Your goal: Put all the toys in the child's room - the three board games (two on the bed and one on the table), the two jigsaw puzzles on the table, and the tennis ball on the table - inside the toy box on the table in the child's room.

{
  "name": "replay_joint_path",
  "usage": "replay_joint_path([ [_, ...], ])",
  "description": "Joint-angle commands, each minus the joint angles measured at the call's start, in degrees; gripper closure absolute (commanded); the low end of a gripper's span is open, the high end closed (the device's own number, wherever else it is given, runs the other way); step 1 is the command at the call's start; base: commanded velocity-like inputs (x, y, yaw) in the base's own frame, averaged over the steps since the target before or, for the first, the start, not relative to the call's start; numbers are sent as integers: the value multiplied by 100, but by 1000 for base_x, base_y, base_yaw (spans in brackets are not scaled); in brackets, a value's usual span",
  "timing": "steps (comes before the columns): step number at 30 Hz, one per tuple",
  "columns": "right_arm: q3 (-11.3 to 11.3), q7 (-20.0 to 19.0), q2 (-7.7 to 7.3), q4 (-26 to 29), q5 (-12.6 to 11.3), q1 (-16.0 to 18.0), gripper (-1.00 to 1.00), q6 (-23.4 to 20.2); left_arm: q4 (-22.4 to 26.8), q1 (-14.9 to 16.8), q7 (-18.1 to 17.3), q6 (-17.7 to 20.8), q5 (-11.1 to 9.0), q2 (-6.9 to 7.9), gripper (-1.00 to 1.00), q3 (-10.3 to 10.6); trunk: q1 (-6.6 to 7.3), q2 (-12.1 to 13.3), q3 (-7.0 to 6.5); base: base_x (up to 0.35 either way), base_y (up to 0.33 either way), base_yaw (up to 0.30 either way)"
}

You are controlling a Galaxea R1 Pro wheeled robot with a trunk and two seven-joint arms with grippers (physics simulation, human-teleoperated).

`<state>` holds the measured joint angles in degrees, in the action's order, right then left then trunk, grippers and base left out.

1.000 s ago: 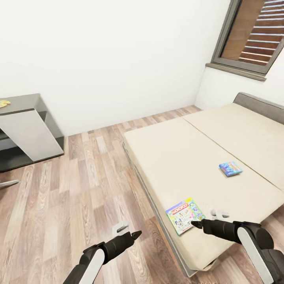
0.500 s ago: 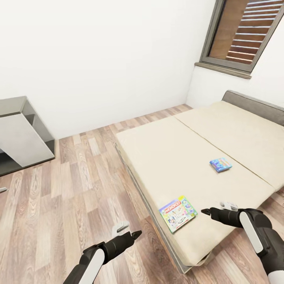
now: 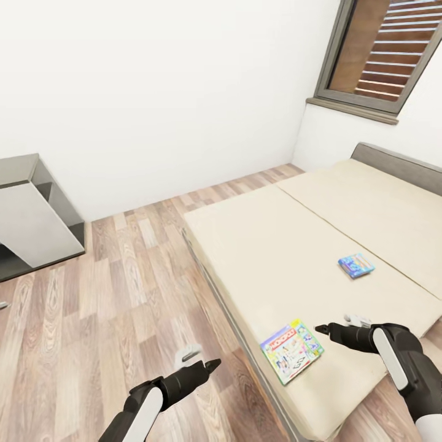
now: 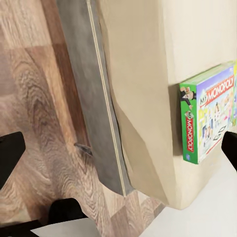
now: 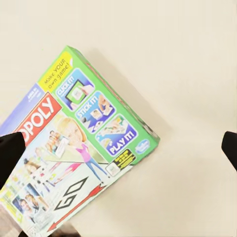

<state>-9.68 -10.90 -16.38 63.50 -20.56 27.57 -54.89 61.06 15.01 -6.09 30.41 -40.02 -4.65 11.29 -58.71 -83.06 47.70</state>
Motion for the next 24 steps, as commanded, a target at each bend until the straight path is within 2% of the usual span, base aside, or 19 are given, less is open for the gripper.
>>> replay_joint_path([
  [1,-12,-58,0,-42,53,12,-100,-25,2,2,-7,24,-15,-1,-100,-5,-2,-2,4,236,181,-3],
  [11,-16,-62,-9,-322,57,142,-100,-23,2,2,-6,19,2,-5,-100,-6,-2,-2,4,188,142,-1],
  [24,-17,-65,-13,-1016,58,456,-100,-21,2,2,-4,18,12,-9,-100,-5,-2,-2,4,34,25,0],
])
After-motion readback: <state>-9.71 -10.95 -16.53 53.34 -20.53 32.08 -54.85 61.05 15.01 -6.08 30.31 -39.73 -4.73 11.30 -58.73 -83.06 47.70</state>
